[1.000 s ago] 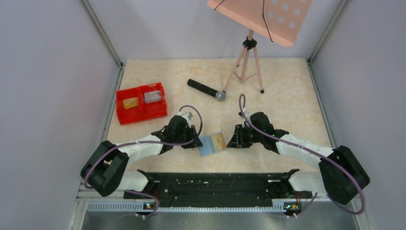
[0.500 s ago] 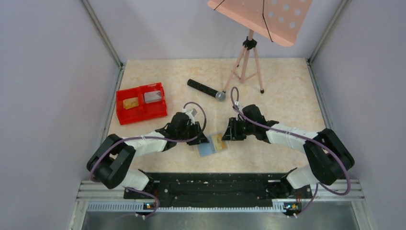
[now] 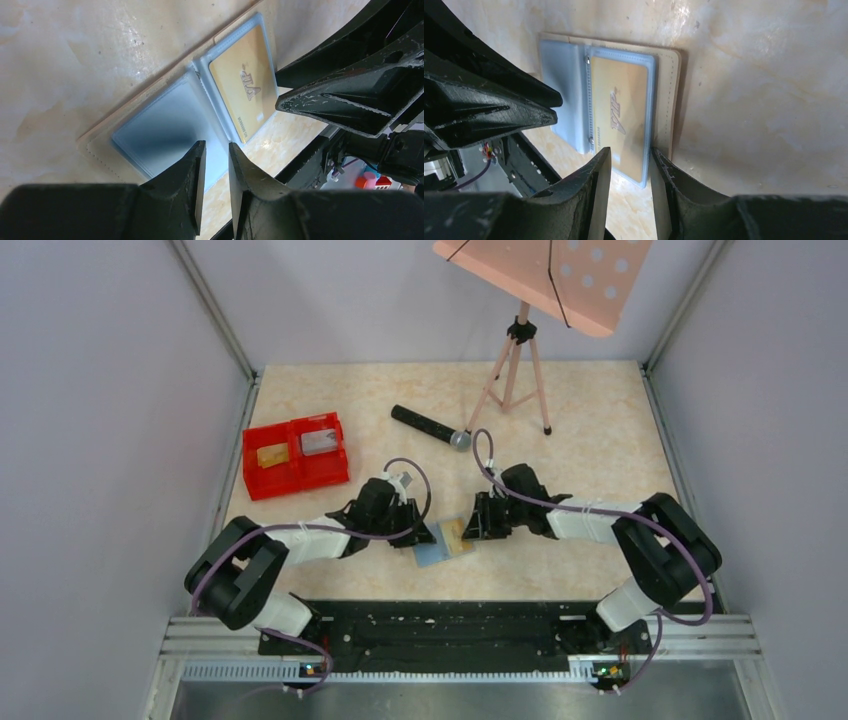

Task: Take the credit cards out of the card holder
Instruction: Remove the credit card from the card holder.

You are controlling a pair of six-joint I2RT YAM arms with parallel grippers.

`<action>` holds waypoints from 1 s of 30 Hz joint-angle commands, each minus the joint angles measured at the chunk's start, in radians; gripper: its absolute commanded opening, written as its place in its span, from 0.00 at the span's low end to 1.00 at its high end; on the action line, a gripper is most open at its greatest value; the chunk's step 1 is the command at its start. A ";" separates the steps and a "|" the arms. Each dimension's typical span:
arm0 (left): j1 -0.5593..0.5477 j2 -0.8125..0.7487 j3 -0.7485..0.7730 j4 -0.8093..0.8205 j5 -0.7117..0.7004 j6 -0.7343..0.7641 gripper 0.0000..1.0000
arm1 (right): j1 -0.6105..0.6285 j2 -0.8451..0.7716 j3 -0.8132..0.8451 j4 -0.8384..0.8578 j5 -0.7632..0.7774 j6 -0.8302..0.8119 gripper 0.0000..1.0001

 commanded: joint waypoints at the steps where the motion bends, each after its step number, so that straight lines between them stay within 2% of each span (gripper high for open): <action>1: -0.004 0.003 -0.020 0.041 0.010 0.004 0.29 | 0.009 0.005 -0.041 0.092 -0.035 0.020 0.35; 7: -0.005 0.002 -0.037 0.043 -0.001 0.000 0.28 | 0.008 0.022 -0.068 0.161 -0.066 0.048 0.31; 14: -0.004 -0.047 -0.024 0.032 -0.011 -0.013 0.27 | 0.008 0.015 -0.105 0.200 -0.068 0.068 0.06; 17: -0.005 -0.079 -0.012 0.033 -0.014 -0.028 0.27 | 0.009 0.006 -0.122 0.219 -0.073 0.081 0.00; 24: -0.004 -0.105 -0.050 0.149 -0.003 -0.114 0.27 | 0.008 -0.016 -0.178 0.382 -0.136 0.175 0.00; 27: -0.004 -0.097 -0.059 0.145 -0.021 -0.106 0.28 | 0.010 -0.016 -0.171 0.341 -0.115 0.178 0.15; 30: -0.005 -0.074 -0.072 0.157 -0.014 -0.104 0.28 | 0.009 -0.056 -0.153 0.230 -0.075 0.145 0.22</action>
